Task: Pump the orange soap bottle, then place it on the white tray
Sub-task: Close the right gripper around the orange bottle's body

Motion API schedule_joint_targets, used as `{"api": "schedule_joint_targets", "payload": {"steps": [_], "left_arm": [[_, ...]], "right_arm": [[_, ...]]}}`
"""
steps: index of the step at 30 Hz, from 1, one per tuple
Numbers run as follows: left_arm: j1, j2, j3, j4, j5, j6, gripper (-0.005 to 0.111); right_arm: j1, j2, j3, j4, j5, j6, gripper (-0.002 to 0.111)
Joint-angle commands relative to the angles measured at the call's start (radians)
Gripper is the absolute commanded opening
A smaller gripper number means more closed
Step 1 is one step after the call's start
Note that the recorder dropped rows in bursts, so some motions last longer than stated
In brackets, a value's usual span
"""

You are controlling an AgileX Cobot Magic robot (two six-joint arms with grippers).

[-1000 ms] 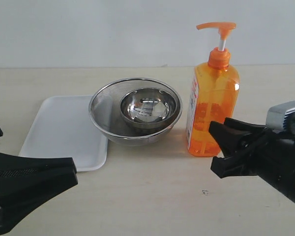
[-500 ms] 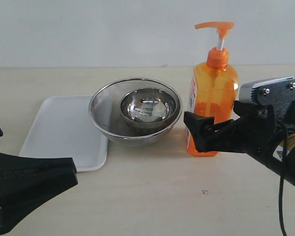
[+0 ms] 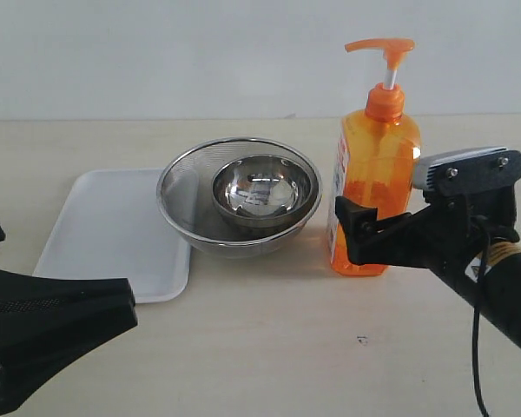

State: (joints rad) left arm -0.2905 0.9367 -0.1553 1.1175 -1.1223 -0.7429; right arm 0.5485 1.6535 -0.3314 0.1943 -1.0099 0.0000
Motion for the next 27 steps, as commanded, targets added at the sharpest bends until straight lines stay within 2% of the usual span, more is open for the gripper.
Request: {"api": "schedule_joint_targets", "payload": {"steps": [1, 8, 27], "left_arm": [[0.000, -0.005, 0.005, -0.001, 0.003, 0.004, 0.005], [0.000, -0.005, 0.005, -0.001, 0.003, 0.004, 0.005], [0.000, -0.005, 0.005, -0.001, 0.003, 0.004, 0.005]], "right_arm": [[0.002, 0.094, -0.022, 0.006, -0.105, 0.028, 0.104], [0.002, 0.143, -0.032, 0.002, -0.211, 0.043, 0.104], [0.002, 0.223, -0.147, 0.044, -0.151, -0.009, 0.104]]}}
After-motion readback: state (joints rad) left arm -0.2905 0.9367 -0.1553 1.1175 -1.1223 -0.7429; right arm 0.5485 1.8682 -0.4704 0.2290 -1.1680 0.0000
